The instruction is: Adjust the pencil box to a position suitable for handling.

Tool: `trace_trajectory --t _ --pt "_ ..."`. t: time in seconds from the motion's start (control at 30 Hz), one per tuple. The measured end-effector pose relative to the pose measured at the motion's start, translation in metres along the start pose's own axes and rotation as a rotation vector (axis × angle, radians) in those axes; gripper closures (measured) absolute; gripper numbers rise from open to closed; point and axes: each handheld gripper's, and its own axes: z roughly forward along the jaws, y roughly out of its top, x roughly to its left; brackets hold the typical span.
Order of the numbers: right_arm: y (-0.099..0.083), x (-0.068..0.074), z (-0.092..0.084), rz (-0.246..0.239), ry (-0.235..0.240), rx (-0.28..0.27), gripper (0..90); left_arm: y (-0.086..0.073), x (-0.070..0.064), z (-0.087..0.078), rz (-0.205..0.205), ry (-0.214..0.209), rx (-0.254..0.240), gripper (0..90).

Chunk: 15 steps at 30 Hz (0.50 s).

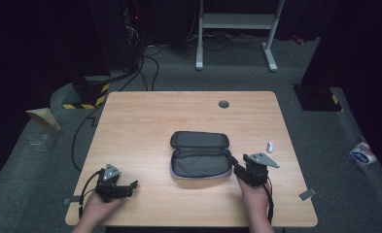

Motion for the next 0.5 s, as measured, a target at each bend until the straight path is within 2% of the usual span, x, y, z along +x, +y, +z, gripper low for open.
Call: trace_trajectory --t 0.07,0.17,0.3,0.5 --pt "0.000 0.001 -0.001 0.010 0.028 0.002 53.0 0.000 0.000 0.000 -0.001 -0.001 0.000 11.0" --pt "-0.002 0.007 0.004 -0.003 0.071 0.023 57.0 0.000 0.000 0.000 -0.001 0.001 0.000 11.1" --pt "-0.005 0.013 0.011 -0.024 0.083 0.056 65.5 0.000 0.000 0.000 -0.002 0.003 -0.001 11.4" --pt "-0.007 0.023 0.019 -0.056 0.097 0.089 70.6 0.000 0.000 0.000 -0.005 0.005 -0.002 12.1"
